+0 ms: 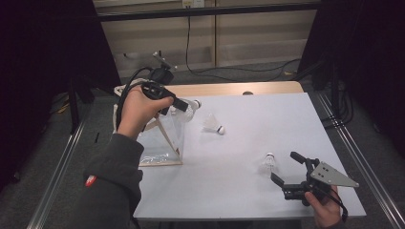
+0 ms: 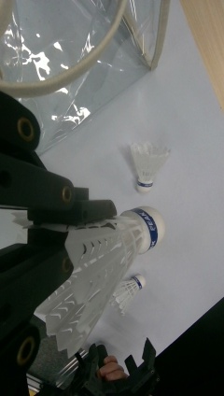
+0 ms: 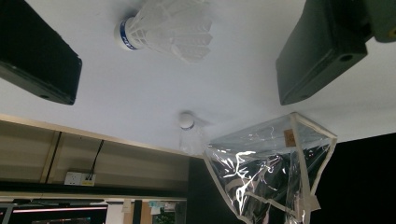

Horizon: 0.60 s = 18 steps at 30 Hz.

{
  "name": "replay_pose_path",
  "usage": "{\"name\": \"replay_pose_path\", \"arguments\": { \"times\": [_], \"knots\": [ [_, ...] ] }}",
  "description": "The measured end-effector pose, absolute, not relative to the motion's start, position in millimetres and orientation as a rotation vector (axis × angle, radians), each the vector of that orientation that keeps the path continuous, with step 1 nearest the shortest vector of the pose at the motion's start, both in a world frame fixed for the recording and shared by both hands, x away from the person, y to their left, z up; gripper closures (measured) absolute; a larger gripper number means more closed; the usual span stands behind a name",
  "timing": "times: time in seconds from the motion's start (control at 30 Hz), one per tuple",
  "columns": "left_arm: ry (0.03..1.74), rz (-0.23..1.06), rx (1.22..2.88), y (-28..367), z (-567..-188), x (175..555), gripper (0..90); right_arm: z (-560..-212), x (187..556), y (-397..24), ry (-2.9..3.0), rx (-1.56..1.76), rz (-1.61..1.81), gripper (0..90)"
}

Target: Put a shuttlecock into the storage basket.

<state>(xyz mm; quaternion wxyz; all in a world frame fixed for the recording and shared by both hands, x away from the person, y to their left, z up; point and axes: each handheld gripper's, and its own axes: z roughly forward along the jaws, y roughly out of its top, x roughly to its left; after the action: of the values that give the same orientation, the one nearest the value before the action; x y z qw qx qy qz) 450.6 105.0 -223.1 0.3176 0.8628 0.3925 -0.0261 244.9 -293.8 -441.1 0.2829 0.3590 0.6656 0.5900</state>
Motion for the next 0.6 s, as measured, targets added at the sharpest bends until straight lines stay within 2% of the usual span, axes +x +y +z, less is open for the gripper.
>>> {"name": "replay_pose_path", "arguments": {
  "times": [0.6],
  "knots": [
    [1.085, -0.055, 2.239, 116.7, -218.0, 456.0, 89.9, -440.9, 244.6, -293.7, 1.783, 0.959, 1.578, 0.0]
  ]
}}
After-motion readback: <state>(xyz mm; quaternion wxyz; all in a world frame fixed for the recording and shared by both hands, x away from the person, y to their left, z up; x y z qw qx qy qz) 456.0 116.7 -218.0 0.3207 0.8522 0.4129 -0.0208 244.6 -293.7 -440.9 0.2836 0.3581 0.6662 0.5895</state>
